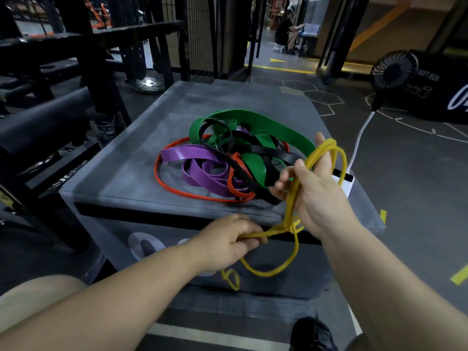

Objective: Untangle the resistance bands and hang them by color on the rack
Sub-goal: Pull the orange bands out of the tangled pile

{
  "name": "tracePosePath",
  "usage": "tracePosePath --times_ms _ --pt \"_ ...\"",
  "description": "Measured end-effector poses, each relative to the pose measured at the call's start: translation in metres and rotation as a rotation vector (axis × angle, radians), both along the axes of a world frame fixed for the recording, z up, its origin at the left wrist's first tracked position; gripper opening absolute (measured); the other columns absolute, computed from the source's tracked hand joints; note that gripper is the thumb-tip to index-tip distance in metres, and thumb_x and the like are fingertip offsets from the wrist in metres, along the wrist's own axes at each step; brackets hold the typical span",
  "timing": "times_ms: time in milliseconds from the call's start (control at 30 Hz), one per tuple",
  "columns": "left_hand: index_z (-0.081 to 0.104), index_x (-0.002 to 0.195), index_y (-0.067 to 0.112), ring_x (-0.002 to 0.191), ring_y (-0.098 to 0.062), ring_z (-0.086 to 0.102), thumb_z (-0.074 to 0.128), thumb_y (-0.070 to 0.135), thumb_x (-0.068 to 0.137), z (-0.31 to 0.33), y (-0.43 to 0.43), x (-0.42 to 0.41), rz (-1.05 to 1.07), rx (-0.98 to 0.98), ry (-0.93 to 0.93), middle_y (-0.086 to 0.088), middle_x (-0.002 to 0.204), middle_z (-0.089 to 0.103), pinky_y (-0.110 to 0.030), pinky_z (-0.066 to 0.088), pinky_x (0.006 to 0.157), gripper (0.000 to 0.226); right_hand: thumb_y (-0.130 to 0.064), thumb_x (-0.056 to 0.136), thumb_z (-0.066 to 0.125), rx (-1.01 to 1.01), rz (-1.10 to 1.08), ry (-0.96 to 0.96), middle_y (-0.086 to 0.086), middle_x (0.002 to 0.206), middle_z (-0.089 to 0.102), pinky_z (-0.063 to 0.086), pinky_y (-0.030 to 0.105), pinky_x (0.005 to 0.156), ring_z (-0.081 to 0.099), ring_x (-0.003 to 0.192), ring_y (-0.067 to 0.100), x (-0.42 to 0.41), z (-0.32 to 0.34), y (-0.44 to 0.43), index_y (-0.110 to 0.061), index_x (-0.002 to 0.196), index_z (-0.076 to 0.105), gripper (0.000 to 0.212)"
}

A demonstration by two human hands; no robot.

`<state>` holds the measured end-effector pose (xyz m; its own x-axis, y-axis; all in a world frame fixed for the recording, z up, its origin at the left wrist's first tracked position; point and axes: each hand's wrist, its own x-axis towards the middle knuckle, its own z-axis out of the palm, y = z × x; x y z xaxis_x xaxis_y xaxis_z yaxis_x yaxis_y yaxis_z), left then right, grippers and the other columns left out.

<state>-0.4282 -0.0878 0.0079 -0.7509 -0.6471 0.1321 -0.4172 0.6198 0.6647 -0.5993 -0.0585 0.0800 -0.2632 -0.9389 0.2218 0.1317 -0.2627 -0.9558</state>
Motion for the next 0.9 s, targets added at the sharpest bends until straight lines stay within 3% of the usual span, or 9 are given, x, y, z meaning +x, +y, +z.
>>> tracePosePath --times_ms 100,233,367,433,500,600,667,833,900 --pt "0.068 0.11 0.025 0.096 0.0 0.051 0.06 0.024 0.093 0.007 0.002 0.003 -0.009 -0.041 0.004 0.008 0.104 0.059 -0.011 0.037 0.086 0.019 -0.013 0.106 0.032 0.007 0.057 0.047 0.003 0.065 0.054 0.054 0.038 0.069 0.055 0.061 0.019 0.006 -0.007 0.002 -0.05 0.144 0.014 0.056" --pt "0.067 0.106 0.017 0.093 -0.007 0.052 0.056 0.029 0.095 0.015 0.003 0.004 0.013 -0.061 -0.002 0.003 0.1 0.06 -0.024 0.042 0.085 0.02 -0.016 0.106 0.034 0.052 0.127 0.129 0.005 0.067 0.058 0.054 0.037 0.07 0.062 0.066 0.022 0.014 -0.015 0.005 -0.052 0.145 0.013 0.057" --pt "0.067 0.097 0.014 0.085 -0.002 0.05 0.058 0.023 0.094 0.021 0.003 0.006 0.014 -0.055 0.037 0.005 0.092 0.057 -0.018 0.039 0.077 0.012 -0.025 0.105 0.036 0.1 0.109 0.315 0.005 0.075 0.063 0.052 0.04 0.072 0.065 0.074 0.023 0.019 -0.025 0.003 -0.062 0.138 0.014 0.055" --pt "0.06 0.084 0.021 0.078 0.002 0.049 0.059 0.02 0.093 0.023 0.003 0.006 0.022 -0.052 0.059 0.011 0.084 0.055 -0.012 0.036 0.069 0.009 -0.028 0.104 0.038 0.115 0.072 0.421 0.015 0.082 0.06 0.049 0.041 0.072 0.057 0.072 0.026 0.022 -0.028 0.003 -0.065 0.136 0.014 0.055" --pt "0.058 0.082 0.019 0.075 -0.001 0.048 0.061 0.019 0.091 0.022 0.004 0.006 0.032 -0.055 0.067 0.009 0.081 0.055 -0.017 0.037 0.066 0.009 -0.026 0.104 0.038 0.121 0.064 0.473 0.019 0.084 0.054 0.044 0.036 0.067 0.048 0.07 0.025 0.024 -0.029 0.005 -0.064 0.136 0.011 0.057" --pt "0.057 0.082 0.01 0.071 -0.007 0.048 0.065 0.021 0.088 0.021 0.004 0.005 0.073 -0.047 0.103 0.003 0.079 0.058 -0.027 0.04 0.064 0.015 -0.025 0.104 0.038 0.116 0.068 0.549 -0.017 0.083 0.044 0.037 0.019 0.07 0.043 0.07 -0.001 0.027 -0.032 0.005 -0.053 0.145 0.012 0.056" --pt "0.053 0.077 0.014 0.066 -0.007 0.047 0.067 0.024 0.086 0.022 0.004 0.005 0.097 -0.05 0.1 0.007 0.074 0.054 -0.028 0.04 0.061 0.019 -0.027 0.104 0.038 0.148 0.067 0.571 -0.026 0.083 0.033 0.032 0.015 0.071 0.038 0.071 -0.008 0.029 -0.033 0.004 -0.048 0.149 0.013 0.055" --pt "0.043 0.07 0.026 0.068 -0.011 0.045 0.068 0.028 0.083 0.019 0.004 0.004 0.192 -0.106 0.089 0.009 0.072 0.049 -0.032 0.04 0.06 0.029 -0.032 0.103 0.039 0.198 0.074 0.584 -0.022 0.075 0.038 0.036 0.02 0.069 0.042 0.063 -0.006 0.029 -0.03 0.007 -0.042 0.15 0.015 0.054" --pt "0.044 0.07 0.022 0.067 -0.014 0.048 0.068 0.029 0.081 0.02 0.003 0.005 0.218 -0.115 0.107 0.007 0.07 0.05 -0.037 0.044 0.06 0.027 -0.037 0.102 0.041 0.254 0.106 0.613 -0.009 0.075 0.05 0.048 0.033 0.068 0.05 0.063 0.003 0.032 -0.028 0.009 -0.038 0.147 0.02 0.05"
